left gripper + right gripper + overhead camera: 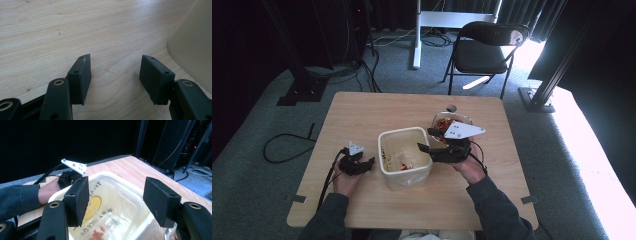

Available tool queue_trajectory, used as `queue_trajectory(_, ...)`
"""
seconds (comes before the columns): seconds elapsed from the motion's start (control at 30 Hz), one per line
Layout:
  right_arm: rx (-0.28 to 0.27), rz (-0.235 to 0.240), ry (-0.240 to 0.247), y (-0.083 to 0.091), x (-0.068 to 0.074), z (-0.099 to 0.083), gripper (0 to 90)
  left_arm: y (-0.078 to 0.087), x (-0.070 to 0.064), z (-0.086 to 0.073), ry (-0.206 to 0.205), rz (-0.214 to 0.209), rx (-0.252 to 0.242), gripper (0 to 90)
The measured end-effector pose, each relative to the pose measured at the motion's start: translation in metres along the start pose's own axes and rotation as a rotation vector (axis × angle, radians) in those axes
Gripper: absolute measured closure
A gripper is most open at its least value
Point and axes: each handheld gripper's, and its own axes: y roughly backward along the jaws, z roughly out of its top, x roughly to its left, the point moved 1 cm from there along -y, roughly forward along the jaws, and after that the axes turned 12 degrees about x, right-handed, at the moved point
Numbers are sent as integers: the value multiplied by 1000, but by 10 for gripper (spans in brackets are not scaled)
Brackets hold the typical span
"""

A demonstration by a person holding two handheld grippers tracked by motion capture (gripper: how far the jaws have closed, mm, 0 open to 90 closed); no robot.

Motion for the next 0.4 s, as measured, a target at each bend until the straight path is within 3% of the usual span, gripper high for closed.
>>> queue_trajectory(0.4,0,-72,-21,23,-6,-27,364,-1,0,1,6,8,4,387)
